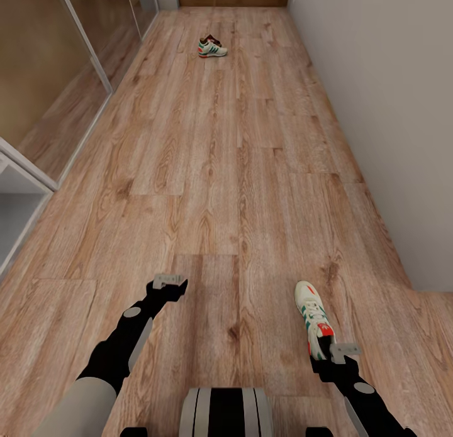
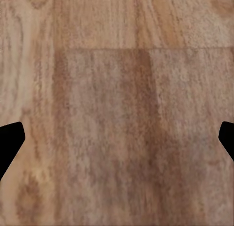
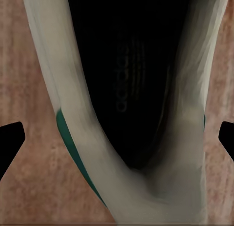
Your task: Pick up the two gym shoes and the two sandals from the corridor floor and place them onto the hallstand (shoe rack) in the corridor, making sure they are on the rack and not on the floor. Arrange them so the two gym shoes are next to each other and the two sandals are next to each other.
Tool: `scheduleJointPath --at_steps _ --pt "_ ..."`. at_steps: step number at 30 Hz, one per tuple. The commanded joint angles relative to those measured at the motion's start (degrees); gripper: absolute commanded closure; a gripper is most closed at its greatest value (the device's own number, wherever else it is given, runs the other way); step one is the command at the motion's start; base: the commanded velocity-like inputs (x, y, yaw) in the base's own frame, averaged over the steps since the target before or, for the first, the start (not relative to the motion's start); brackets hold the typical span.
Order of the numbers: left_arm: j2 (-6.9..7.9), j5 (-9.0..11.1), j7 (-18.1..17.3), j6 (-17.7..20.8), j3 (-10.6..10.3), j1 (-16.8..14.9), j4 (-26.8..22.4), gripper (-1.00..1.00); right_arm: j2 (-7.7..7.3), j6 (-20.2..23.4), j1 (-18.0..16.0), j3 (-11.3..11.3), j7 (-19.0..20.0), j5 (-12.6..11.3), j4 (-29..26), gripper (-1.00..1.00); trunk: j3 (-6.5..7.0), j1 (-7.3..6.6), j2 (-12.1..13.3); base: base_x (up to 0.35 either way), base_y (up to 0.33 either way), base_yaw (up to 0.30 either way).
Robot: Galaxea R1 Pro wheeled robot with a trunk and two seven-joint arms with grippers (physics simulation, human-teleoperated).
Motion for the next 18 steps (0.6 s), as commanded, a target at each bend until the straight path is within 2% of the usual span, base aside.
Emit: scheduleJointPath --at_steps 1,10,18 --pt "-0.01 -0.01 -0.20 0.40 0.06 0.00 -0.33 -1.00 0.00 0.33 0.00 -0.01 -0.02 -0.01 -0.11 -1.00 -0.29 0.01 -0.03 0.000 0.000 0.000" --pt "0.01 0.03 -0.20 0.87 0.13 0.02 -1.68 -1.00 0.00 0.33 0.00 -0.02 -0.04 -0.01 -0.15 -1.00 -2.86 0.25 -0.15 0.000 0.000 0.000" --pt "-0.08 0.03 -0.12 0.87 0.22 0.03 -1.82 -1.00 0.00 0.33 0.00 -0.02 -0.04 -0.01 -0.19 -1.00 -3.13 0.25 -0.15 0.000 0.000 0.000"
